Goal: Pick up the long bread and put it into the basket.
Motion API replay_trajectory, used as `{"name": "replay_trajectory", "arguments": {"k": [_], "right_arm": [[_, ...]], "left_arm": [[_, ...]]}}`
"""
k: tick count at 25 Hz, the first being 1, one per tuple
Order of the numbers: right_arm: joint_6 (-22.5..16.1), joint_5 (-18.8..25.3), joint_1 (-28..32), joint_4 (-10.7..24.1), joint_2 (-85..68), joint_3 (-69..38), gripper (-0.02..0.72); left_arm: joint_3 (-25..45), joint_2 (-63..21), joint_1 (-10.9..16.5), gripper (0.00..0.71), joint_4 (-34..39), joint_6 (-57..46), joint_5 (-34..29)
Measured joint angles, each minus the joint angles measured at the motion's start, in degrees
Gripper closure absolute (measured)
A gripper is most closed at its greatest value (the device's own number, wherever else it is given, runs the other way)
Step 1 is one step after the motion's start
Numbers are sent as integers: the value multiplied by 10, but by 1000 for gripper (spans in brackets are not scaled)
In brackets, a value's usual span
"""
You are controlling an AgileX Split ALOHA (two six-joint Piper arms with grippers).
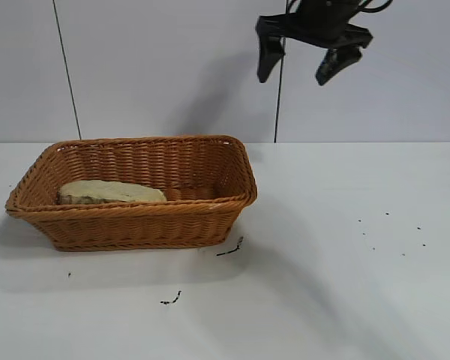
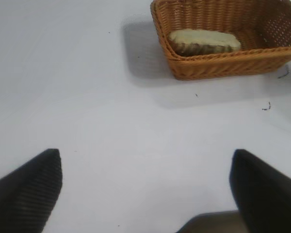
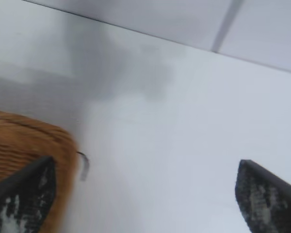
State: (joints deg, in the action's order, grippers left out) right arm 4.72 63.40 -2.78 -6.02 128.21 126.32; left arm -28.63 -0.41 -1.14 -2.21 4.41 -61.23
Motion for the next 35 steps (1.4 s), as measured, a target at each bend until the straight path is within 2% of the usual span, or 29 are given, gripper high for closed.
{"name": "replay_trajectory", "arguments": {"k": [3,8,13,17,23,35], "right_arm": [[0,11,17,18,-16,0,14],[0,57,23,48,-33,0,14],[0,62,25,52,-74,-15,14],[0,62,25,53,-140,-71,14],[2,62,25,49,-272,-225,14],[2,59,25,49,-622,-652,14]], "left_arm": [[0,0,0,18,0,0,0],[0,0,0,18,0,0,0],[0,0,0,18,0,0,0],[0,0,0,18,0,0,0],[0,0,0,18,0,0,0],[0,0,0,18,0,0,0]]}}
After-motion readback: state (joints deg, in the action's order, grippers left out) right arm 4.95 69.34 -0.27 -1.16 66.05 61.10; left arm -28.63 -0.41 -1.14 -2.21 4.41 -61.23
